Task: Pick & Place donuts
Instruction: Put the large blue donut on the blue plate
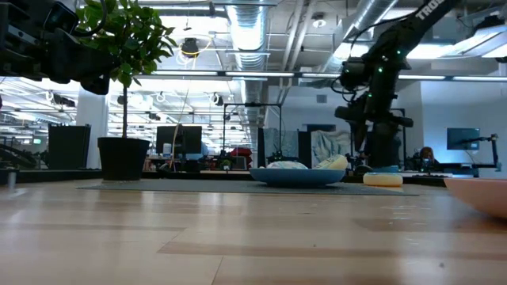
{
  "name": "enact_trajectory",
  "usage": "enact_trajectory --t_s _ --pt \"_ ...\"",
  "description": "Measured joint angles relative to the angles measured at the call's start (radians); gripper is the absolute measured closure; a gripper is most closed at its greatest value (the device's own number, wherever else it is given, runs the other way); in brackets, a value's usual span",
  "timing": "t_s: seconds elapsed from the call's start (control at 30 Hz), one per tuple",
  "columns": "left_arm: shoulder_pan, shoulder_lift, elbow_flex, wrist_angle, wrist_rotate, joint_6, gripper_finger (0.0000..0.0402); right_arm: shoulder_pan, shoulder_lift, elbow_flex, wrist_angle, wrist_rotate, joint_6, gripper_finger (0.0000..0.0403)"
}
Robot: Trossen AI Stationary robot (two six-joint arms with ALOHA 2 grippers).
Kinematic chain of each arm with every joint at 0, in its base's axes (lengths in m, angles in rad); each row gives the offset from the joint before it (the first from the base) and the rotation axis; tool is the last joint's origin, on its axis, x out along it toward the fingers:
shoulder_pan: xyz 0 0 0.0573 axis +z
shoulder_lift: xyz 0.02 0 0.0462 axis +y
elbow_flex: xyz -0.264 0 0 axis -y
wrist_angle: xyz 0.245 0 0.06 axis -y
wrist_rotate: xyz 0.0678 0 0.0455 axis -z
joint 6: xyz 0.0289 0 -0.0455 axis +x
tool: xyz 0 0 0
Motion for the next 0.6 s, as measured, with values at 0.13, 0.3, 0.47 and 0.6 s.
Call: enact_trajectory --t_s 0.13,0.3,0.47,0.6 --pt "0.000 0.000 0.000 0.000 0.000 0.000 0.0401 -0.086 0.010 -0.010 0.015 0.009 -0.019 0.0154" --pt "0.000 0.000 0.000 0.000 0.000 0.000 0.0401 -0.162 0.089 -0.016 0.015 -0.015 -0.057 0.0154" --pt "0.000 0.000 0.000 0.000 0.000 0.000 0.0401 -0.152 0.179 -0.009 -0.004 -0.071 -0.055 0.0155" --pt "0.000 0.000 0.000 0.000 0.000 0.000 0.0401 -0.124 0.188 -0.008 -0.005 -0.037 -0.054 0.0158"
